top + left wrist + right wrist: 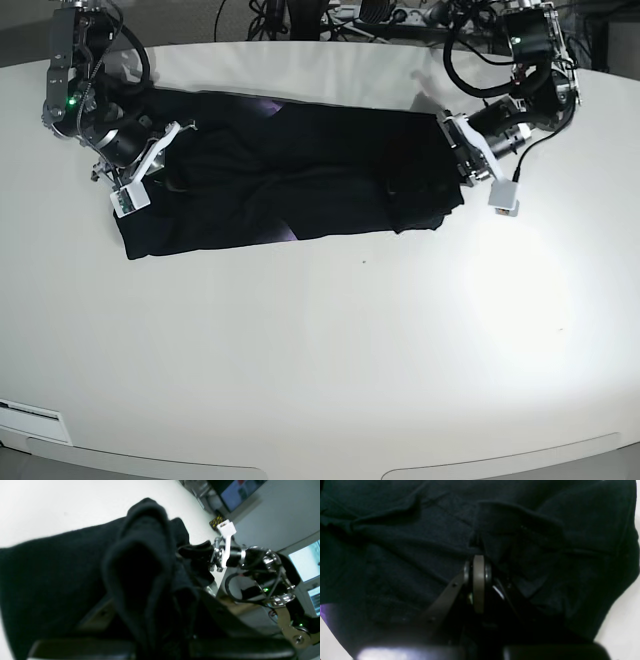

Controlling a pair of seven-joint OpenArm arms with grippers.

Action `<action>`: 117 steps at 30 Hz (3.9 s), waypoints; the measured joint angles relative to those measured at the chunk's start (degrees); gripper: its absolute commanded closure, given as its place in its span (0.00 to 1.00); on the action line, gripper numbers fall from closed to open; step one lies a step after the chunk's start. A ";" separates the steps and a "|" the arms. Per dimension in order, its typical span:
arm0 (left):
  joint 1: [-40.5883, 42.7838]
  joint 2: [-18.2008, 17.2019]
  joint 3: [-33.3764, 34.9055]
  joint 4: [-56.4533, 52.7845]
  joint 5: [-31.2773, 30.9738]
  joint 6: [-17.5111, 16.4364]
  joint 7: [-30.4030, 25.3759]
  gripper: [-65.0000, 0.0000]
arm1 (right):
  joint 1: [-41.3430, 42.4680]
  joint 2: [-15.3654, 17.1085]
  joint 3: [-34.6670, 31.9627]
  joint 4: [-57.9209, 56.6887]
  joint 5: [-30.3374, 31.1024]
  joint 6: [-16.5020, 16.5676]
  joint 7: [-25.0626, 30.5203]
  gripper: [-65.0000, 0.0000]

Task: Fold the T-shirt properly
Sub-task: 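Fold the strip end held by the left gripper toward the right gripper, then press the folded bundle flat with both grippers, then release the left gripper, then lift the bundle with the right gripper and flip it over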

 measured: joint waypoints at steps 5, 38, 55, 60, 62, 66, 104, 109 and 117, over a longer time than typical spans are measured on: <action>0.00 1.42 3.43 0.00 3.39 0.00 -2.78 1.00 | 0.00 0.00 0.00 0.00 0.17 0.00 -0.02 1.00; -0.68 2.29 7.17 -8.07 37.13 9.99 -24.06 1.00 | 0.50 0.15 0.07 10.91 3.13 3.67 -3.67 0.46; -1.27 -5.20 7.69 -10.97 31.08 10.40 -23.41 1.00 | 1.92 0.28 19.78 -3.78 10.10 -7.91 -8.57 0.35; -1.29 -5.79 7.69 -10.97 30.82 10.40 -22.62 1.00 | 2.58 0.39 21.44 -11.30 31.74 -2.49 -17.94 0.35; -1.29 -5.77 7.69 -10.97 30.51 10.40 -22.45 1.00 | 2.56 -0.81 20.20 -12.94 34.67 -0.42 -18.47 0.35; -1.27 -5.79 7.67 -11.06 27.91 11.19 -21.75 1.00 | 2.91 -1.60 14.58 -13.16 35.23 3.78 -18.49 0.35; -0.17 -6.10 1.57 -6.36 15.54 0.04 -10.34 0.95 | 6.56 0.48 9.73 23.67 16.61 -9.09 -18.73 1.00; 0.00 -6.10 1.57 -6.36 15.56 0.04 -10.34 0.95 | 6.56 -5.73 9.79 23.67 22.62 -5.14 -19.61 1.00; 0.00 -6.10 1.57 -6.36 15.56 0.04 -10.34 0.95 | 5.31 -15.13 9.84 23.67 25.31 -0.96 -21.51 1.00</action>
